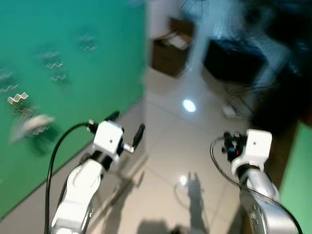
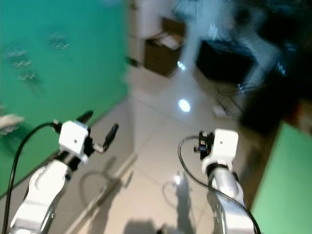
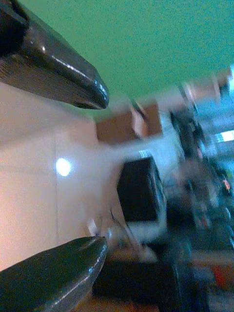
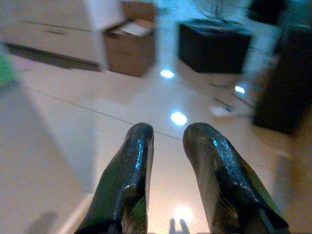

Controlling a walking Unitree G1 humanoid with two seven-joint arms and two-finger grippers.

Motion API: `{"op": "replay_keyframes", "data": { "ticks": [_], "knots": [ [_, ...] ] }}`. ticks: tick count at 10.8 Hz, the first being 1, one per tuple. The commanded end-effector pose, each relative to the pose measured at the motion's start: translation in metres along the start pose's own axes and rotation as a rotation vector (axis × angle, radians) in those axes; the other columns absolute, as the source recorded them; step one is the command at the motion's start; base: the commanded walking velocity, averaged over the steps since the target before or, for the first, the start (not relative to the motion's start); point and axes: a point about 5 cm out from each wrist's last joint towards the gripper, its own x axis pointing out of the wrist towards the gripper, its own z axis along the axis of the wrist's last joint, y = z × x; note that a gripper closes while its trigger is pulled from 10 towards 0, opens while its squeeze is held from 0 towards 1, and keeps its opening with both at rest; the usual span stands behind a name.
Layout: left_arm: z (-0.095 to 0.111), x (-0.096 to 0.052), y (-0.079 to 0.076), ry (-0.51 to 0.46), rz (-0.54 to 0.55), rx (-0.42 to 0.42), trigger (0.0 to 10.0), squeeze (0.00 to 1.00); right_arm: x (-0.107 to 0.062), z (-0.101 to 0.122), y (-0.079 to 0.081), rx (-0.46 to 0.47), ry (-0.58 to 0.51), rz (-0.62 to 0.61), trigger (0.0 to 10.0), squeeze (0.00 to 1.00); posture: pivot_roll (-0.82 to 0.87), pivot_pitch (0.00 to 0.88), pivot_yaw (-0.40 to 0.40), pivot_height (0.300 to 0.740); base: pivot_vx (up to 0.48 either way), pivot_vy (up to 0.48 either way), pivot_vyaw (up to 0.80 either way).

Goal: Hang keys on a hook

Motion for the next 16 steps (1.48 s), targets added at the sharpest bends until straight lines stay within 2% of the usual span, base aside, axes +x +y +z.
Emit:
{"op": "replay_keyframes", "data": {
  "ticks": [1, 7, 14, 16],
  "knots": [
    [0.0011, -0.0009, -0.0038, -0.009, -0.021, 0.004, 10.0, 0.00, -0.0006, 0.0037, -0.0040, -0.008, -0.010, -0.025, 10.0, 0.00, -0.07, 0.005, 0.018, 0.740, 0.000, -0.352, -0.80],
    [0.0006, 0.0017, -0.0054, -0.016, -0.029, 0.002, 10.0, 0.00, -0.0016, 0.0049, -0.0060, -0.013, -0.011, -0.031, 10.0, 0.00, -0.08, 0.010, 0.027, 0.740, 0.000, -0.348, -0.80],
    [-0.0008, 0.0042, -0.0029, -0.013, 0.000, 0.001, 10.0, 0.00, 0.0061, 0.0077, -0.0100, -0.058, -0.008, -0.021, 10.0, 0.00, -0.08, 0.016, 0.019, 0.740, 0.000, -0.347, -0.80],
    [-0.0033, 0.0050, 0.0007, 0.013, 0.036, -0.024, 10.0, 0.00, 0.0066, 0.0041, -0.0073, -0.074, 0.014, -0.006, 10.0, 0.00, -0.08, 0.020, 0.019, 0.740, 0.000, 0.000, -0.74]
  ]
}}
